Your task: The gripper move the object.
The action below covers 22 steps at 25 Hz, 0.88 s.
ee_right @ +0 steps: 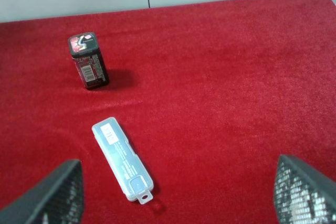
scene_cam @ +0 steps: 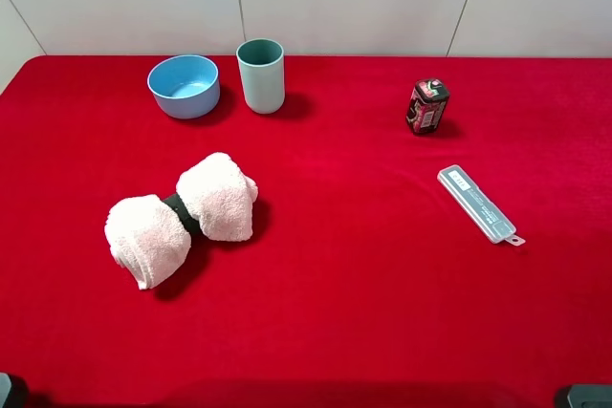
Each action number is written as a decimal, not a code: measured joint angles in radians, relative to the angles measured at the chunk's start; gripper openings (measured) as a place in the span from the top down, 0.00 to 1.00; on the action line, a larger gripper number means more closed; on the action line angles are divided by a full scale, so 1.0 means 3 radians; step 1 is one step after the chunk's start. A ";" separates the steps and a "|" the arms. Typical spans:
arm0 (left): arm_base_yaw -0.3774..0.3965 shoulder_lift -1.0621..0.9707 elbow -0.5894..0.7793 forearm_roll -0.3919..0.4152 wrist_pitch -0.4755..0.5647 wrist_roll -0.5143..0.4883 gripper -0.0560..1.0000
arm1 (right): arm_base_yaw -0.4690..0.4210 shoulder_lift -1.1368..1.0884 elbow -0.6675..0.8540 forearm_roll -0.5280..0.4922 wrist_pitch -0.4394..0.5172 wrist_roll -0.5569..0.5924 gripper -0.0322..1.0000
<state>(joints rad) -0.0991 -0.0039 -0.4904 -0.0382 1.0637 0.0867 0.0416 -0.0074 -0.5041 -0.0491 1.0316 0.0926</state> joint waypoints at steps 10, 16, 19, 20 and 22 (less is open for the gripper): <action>0.0000 0.0000 0.0000 0.0000 0.0000 0.0000 0.02 | 0.0000 0.0000 0.0000 0.0009 0.0000 0.0000 0.43; 0.0000 0.0000 0.0000 0.0000 0.0000 0.0000 0.02 | 0.0000 0.0000 0.0000 0.0013 0.0000 0.0030 0.33; 0.0000 0.0000 0.0000 0.0000 0.0000 0.0000 0.02 | 0.0000 0.0000 0.0000 0.0013 0.0000 0.0053 0.30; 0.0000 0.0000 0.0000 0.0000 0.0000 0.0000 0.02 | 0.0000 0.0000 0.0000 0.0013 0.0000 0.0061 0.30; 0.0000 0.0000 0.0000 0.0000 0.0000 0.0000 0.02 | 0.0000 0.0000 0.0000 0.0013 0.0000 0.0065 0.30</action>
<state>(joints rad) -0.0991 -0.0039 -0.4904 -0.0382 1.0637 0.0867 0.0416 -0.0074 -0.5041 -0.0450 1.0316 0.1122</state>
